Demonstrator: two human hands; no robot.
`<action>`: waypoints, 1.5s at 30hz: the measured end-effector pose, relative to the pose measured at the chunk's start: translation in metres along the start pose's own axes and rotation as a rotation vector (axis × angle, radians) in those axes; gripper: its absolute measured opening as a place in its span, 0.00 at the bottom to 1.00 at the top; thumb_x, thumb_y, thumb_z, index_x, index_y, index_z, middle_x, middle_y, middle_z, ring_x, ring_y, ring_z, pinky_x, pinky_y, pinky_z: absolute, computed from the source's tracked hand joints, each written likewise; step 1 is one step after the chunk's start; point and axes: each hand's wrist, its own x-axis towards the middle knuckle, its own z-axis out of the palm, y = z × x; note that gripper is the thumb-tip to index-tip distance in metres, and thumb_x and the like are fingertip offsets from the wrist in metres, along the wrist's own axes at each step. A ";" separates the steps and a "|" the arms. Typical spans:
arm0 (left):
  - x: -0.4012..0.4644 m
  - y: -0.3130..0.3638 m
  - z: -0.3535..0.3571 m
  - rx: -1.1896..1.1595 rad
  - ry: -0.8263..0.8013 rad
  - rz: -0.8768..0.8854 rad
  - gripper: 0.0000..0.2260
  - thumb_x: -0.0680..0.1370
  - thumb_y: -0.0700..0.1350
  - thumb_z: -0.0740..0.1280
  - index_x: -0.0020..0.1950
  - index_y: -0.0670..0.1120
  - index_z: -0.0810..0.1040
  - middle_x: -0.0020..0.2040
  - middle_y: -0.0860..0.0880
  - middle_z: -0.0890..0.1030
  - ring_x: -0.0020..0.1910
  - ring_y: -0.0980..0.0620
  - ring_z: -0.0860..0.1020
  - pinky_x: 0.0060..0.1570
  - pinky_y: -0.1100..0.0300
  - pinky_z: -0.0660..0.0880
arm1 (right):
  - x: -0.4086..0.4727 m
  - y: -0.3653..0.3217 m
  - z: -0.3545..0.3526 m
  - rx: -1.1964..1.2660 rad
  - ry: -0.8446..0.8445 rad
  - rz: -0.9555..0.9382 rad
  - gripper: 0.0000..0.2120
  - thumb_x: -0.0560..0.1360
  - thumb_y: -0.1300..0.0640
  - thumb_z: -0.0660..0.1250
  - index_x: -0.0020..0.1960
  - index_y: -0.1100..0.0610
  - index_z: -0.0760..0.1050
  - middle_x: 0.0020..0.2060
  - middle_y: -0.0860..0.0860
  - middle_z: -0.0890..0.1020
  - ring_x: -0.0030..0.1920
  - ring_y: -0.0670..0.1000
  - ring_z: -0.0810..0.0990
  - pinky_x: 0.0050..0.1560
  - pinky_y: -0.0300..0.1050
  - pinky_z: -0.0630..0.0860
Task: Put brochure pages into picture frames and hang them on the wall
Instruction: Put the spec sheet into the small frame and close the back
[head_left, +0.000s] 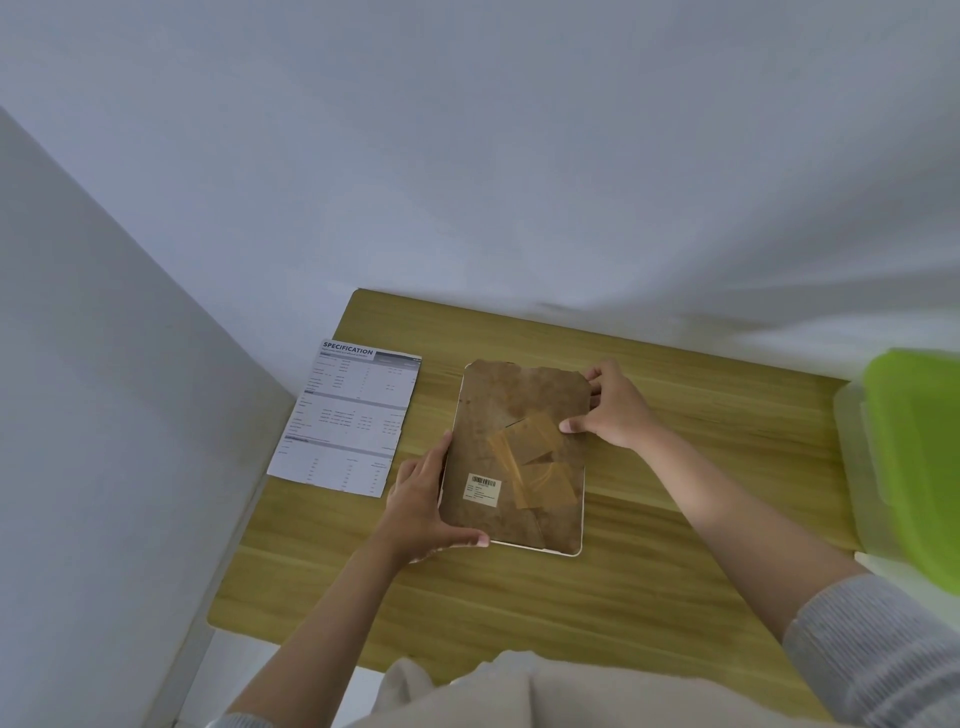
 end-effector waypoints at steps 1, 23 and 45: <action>0.000 0.001 0.000 -0.004 0.002 0.001 0.63 0.50 0.65 0.78 0.74 0.61 0.41 0.62 0.60 0.67 0.61 0.57 0.60 0.63 0.52 0.66 | -0.001 0.000 0.000 0.019 0.000 -0.003 0.34 0.60 0.58 0.81 0.57 0.55 0.63 0.50 0.53 0.76 0.50 0.53 0.78 0.47 0.46 0.77; -0.001 0.007 0.000 -0.017 0.013 -0.044 0.56 0.47 0.65 0.78 0.69 0.55 0.55 0.64 0.57 0.67 0.62 0.55 0.62 0.63 0.49 0.68 | -0.031 0.013 0.017 0.198 0.119 -0.072 0.34 0.67 0.54 0.76 0.67 0.48 0.63 0.54 0.50 0.75 0.53 0.49 0.76 0.50 0.46 0.77; -0.005 -0.001 0.000 -0.043 0.017 0.053 0.56 0.53 0.61 0.78 0.73 0.52 0.52 0.70 0.54 0.64 0.64 0.53 0.61 0.64 0.49 0.66 | -0.127 0.038 0.097 0.259 0.437 -0.010 0.25 0.68 0.64 0.74 0.63 0.56 0.74 0.53 0.48 0.76 0.50 0.43 0.76 0.52 0.33 0.73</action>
